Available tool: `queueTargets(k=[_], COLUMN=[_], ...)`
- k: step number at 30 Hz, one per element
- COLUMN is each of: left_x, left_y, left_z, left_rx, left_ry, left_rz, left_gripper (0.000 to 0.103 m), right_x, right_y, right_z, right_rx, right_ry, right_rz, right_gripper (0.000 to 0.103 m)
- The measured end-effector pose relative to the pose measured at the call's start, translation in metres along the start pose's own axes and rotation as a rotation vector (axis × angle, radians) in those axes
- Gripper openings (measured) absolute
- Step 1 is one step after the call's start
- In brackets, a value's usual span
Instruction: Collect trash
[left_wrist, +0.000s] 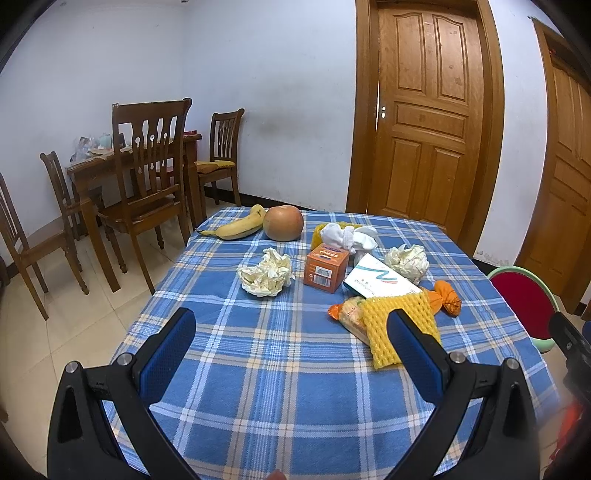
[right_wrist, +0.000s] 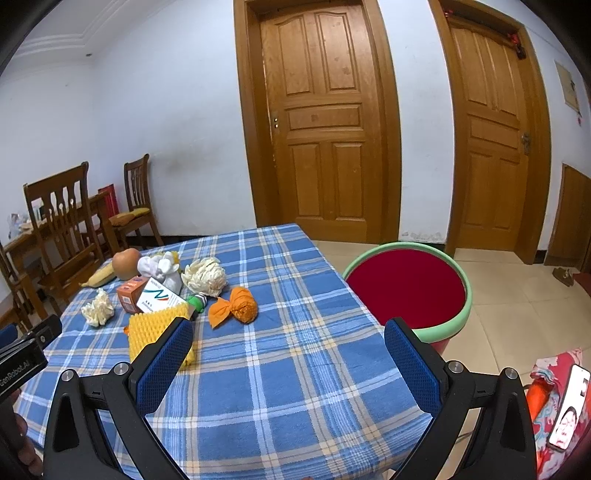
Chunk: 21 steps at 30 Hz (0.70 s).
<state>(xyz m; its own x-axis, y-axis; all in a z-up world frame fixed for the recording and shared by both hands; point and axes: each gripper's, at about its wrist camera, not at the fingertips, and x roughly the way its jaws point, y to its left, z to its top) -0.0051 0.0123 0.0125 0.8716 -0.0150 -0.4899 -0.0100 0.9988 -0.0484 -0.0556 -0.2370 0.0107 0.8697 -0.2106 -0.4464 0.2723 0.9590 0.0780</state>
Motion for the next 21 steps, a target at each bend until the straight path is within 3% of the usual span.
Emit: queueTargets(k=[21], left_x=[0.0001], left_y=[0.0080], left_z=[-0.0028], left_rx=[-0.011], left_ry=[0.015], left_rz=[0.006], left_gripper=[0.102], right_x=[0.0007], right_y=[0.0026], right_z=[0.0001], right_rx=[-0.016], right_ry=[0.000], right_rz=[0.003], right_gripper=[0.103])
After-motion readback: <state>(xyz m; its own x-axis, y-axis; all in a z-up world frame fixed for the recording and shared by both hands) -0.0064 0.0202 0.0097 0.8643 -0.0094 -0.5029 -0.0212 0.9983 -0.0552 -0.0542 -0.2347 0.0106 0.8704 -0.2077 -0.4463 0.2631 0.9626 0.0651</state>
